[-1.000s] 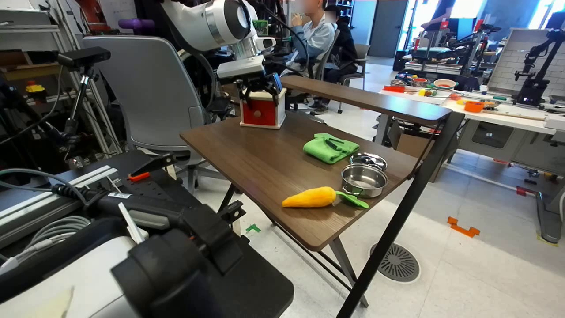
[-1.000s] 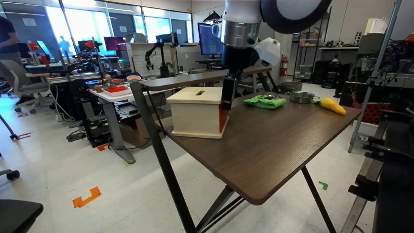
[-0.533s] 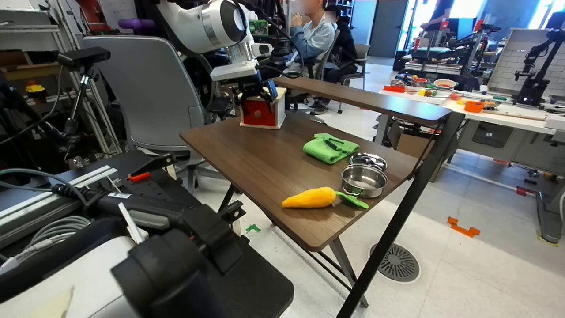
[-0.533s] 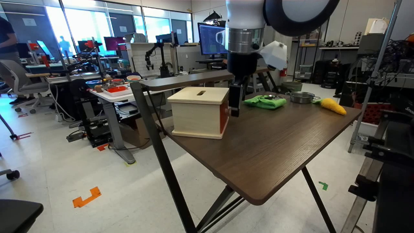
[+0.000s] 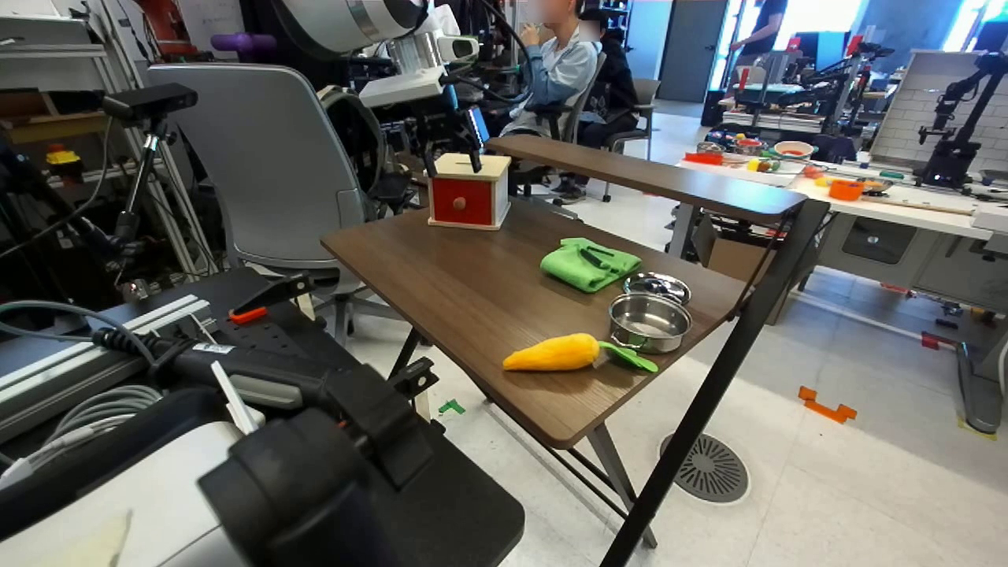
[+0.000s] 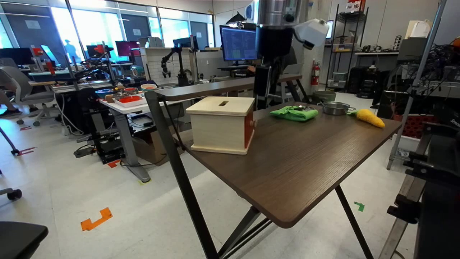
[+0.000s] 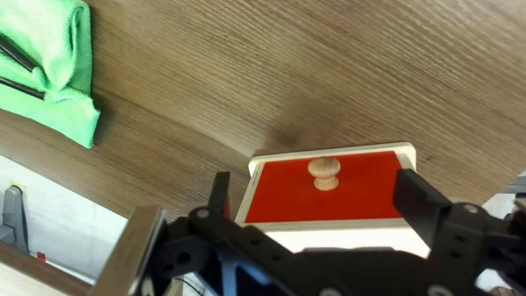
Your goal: Close the drawer
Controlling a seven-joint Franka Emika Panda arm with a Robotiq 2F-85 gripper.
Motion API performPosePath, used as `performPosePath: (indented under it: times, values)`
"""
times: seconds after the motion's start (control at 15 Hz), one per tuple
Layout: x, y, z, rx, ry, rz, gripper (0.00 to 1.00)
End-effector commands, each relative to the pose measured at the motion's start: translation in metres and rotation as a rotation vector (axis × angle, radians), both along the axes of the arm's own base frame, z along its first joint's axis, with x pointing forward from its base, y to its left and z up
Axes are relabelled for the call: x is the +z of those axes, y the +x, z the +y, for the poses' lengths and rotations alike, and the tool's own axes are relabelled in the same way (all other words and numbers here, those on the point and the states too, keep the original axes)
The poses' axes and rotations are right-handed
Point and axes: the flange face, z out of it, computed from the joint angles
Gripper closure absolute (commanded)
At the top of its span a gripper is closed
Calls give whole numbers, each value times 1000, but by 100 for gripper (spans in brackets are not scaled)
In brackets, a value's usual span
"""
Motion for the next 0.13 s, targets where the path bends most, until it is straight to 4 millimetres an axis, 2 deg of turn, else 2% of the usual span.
performPosePath:
  times: [0.0,0.07]
  values:
    - [2,-1,0,-2,1,0,0]
    - [2,-2,-1,-3,1,2,0]
